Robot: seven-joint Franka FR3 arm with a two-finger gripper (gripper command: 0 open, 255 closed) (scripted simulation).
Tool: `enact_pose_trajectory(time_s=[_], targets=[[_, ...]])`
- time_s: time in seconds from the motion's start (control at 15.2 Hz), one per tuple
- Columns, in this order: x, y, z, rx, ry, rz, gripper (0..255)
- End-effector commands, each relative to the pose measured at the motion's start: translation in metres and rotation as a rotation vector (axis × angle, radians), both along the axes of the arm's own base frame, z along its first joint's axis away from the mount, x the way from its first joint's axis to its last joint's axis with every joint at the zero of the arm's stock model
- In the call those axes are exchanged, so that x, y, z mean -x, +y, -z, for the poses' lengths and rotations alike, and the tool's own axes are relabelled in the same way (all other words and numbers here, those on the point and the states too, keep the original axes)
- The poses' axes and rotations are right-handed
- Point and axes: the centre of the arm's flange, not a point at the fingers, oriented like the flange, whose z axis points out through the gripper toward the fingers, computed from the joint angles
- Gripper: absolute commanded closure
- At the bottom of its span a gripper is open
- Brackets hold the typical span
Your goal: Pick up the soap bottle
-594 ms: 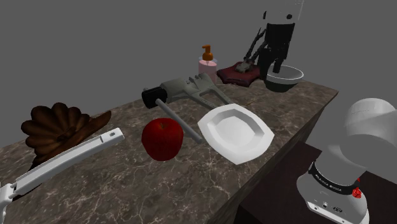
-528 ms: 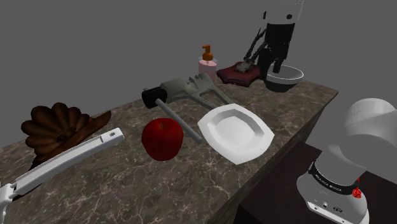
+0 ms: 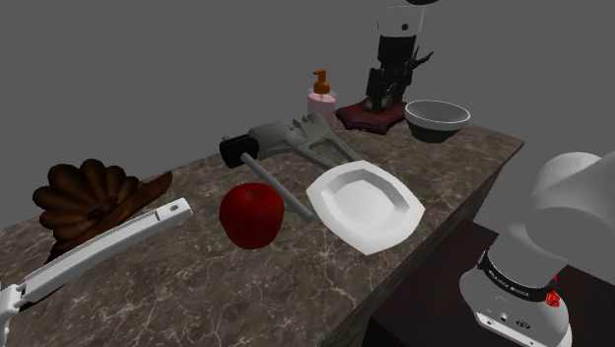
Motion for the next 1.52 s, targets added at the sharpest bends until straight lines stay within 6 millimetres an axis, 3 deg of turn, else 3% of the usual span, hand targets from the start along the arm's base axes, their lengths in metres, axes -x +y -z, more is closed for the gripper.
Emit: enact_pose_trajectory(time_s=[0.0,1.12,1.45], targets=[[-0.024,-0.008,0.002,0.001,-0.003,0.003,0],[-0.233,-0.077,0.016,0.008,-0.031,0.029,0],[-0.24,-0.079,0.038,0.008,-0.032,0.03,0]])
